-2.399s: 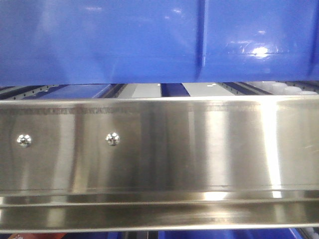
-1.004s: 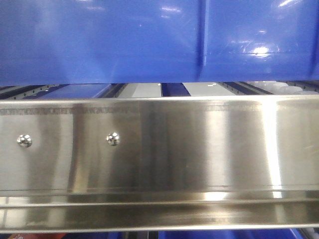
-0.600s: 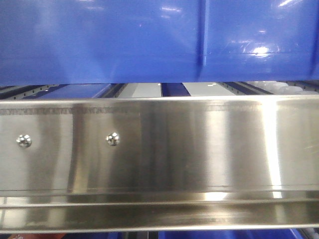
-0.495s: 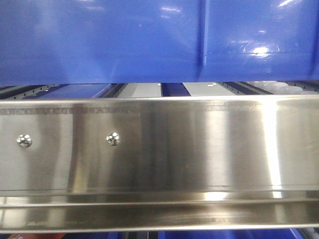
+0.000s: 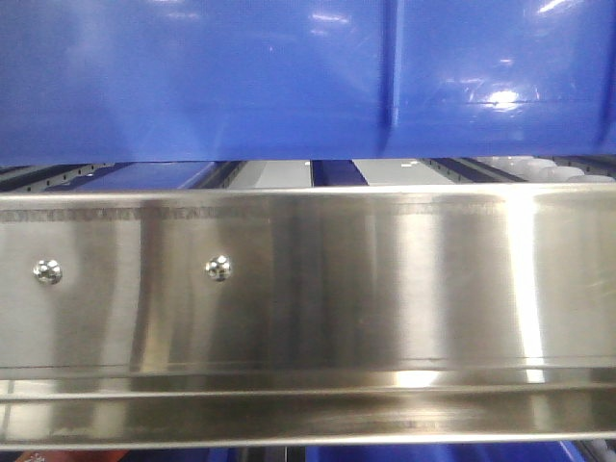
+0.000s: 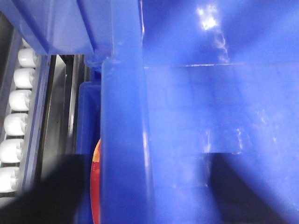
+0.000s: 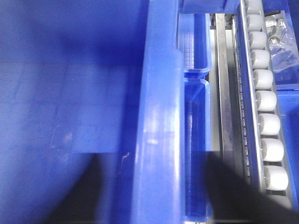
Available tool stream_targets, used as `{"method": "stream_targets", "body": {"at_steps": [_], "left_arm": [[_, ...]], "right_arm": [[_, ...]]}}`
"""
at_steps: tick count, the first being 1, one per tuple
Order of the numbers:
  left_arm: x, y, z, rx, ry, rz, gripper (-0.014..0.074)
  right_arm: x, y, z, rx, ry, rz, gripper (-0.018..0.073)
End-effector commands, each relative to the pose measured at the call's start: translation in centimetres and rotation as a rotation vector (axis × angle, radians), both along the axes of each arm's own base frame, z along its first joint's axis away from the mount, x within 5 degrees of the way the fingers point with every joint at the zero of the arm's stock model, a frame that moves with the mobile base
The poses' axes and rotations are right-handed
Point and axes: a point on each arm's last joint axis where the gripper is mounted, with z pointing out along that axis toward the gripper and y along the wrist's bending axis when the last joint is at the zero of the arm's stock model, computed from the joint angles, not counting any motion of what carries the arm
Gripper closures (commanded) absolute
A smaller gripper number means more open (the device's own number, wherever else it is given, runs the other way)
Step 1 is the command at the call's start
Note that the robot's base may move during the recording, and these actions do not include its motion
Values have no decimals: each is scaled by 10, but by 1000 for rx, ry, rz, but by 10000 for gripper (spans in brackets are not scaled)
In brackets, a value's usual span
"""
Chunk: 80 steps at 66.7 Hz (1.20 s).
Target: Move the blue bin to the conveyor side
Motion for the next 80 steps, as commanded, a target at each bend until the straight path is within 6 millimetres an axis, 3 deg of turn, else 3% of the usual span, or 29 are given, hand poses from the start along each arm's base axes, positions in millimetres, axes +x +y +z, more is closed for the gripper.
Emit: {"method": "stream_targets", "body": {"at_steps": [1, 7, 16, 28, 57, 69, 80], "left_arm": [[0, -1, -4, -16, 7, -8, 629], [0, -1, -7, -8, 19, -8, 594], [0, 0, -8, -1, 24, -8, 610], [-12, -1, 8, -3, -29, -9, 611], [-79, -24, 82, -26, -298, -99, 611], [-94, -42, 90, -76, -331, -149, 613], [-95, -57, 90, -95, -326, -200, 613]], "right_arm": [[1, 0, 4, 2, -32, 2, 657], [1, 0, 4, 2, -32, 2, 633], [1, -1, 4, 2, -34, 2, 638], [-9, -5, 16, 11, -70, 0, 638], [-76, -35, 75, 22, -285, -12, 638], [-107, -49, 95, 26, -374, -15, 638], [-123, -59, 104, 1, -428, -38, 638]]}}
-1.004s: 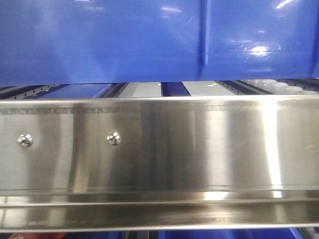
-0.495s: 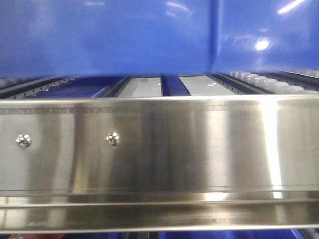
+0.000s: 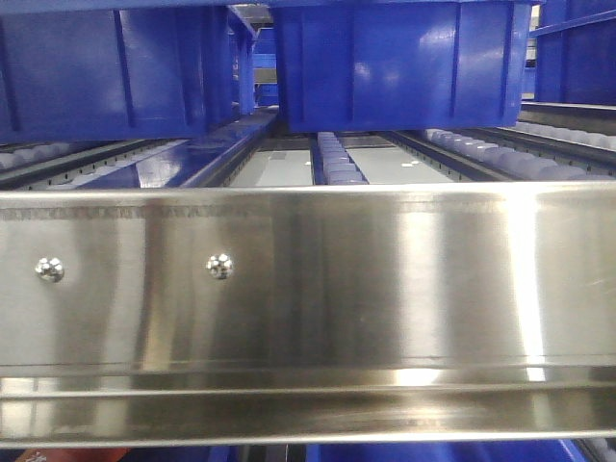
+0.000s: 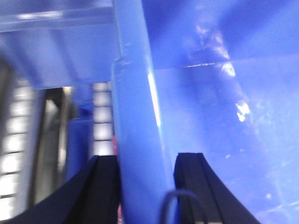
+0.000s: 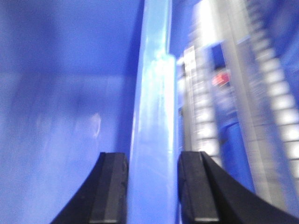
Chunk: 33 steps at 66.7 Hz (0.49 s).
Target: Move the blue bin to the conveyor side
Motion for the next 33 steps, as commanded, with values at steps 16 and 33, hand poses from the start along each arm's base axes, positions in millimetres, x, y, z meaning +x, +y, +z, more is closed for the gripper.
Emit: {"method": "stream_targets", "body": {"at_steps": [16, 33], "left_arm": [[1, -16, 10, -57, -83, -64, 613], [1, -16, 10, -57, -83, -64, 613]], "right_arm": [[-12, -8, 20, 3, -161, -3, 638], [-12, -8, 20, 3, -161, -3, 638]]}}
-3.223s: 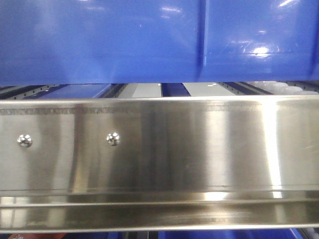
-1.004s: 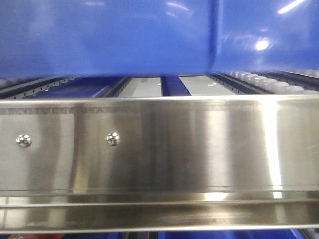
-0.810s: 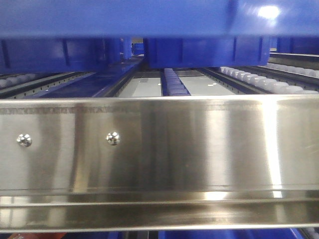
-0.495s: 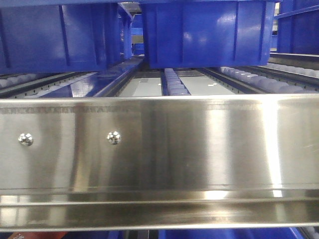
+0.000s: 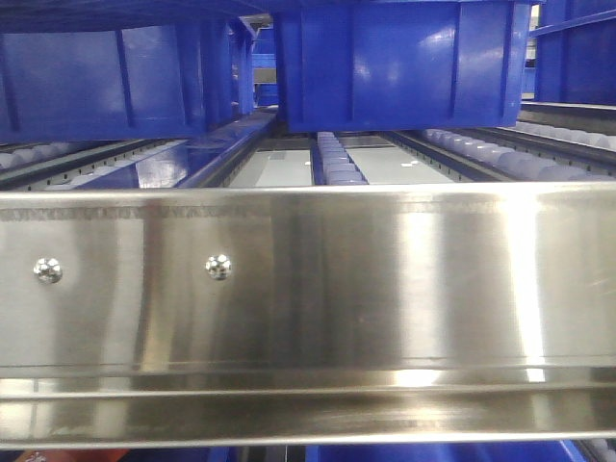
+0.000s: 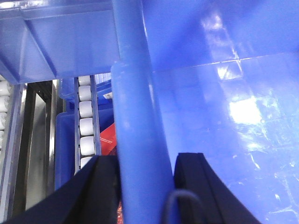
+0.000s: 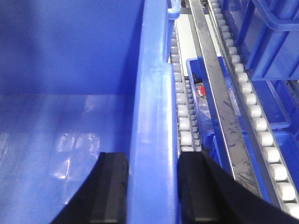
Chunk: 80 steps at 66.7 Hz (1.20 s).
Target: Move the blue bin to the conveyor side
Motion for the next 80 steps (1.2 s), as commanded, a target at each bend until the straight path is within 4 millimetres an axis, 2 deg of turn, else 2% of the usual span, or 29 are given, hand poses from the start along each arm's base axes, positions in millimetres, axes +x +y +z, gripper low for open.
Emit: {"method": "stream_targets", "body": {"at_steps": [1, 80], "left_arm": [[-5, -7, 16, -52, -112, -53, 613], [-6, -7, 16, -52, -113, -53, 613]], "right_arm": [[-3, 0, 15, 25, -124, 24, 638], [-1, 1, 20, 40, -185, 34, 638]]}}
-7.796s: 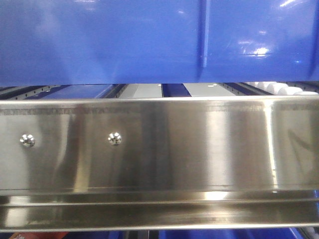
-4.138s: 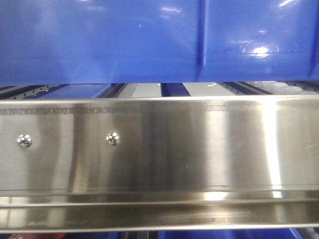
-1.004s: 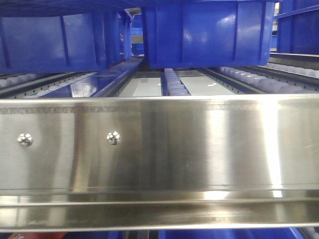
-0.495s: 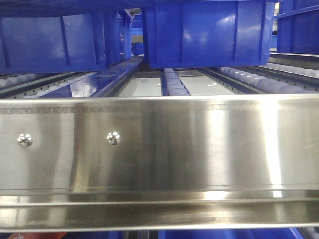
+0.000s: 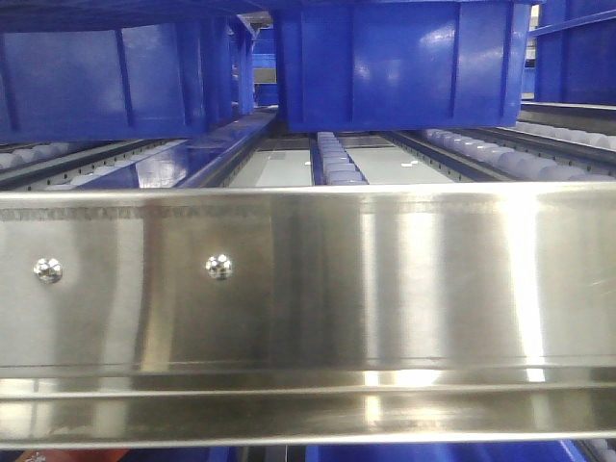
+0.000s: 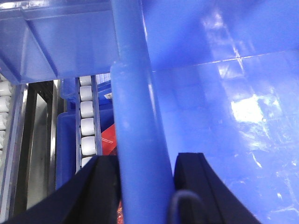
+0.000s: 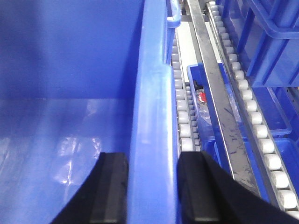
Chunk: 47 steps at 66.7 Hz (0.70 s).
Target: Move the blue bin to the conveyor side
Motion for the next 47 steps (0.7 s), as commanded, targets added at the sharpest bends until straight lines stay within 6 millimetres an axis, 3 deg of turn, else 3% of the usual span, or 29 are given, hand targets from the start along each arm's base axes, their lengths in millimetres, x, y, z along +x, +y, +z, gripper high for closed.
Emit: {"method": "stream_targets", "body": {"at_steps": [1, 47], "left_arm": [[-6, -7, 16, -54, -112, -54, 613], [-6, -7, 16, -54, -112, -54, 613]], "right_arm": [[-2, 0, 18, 36, -162, 29, 638], [-2, 0, 18, 36, -162, 29, 638]]}}
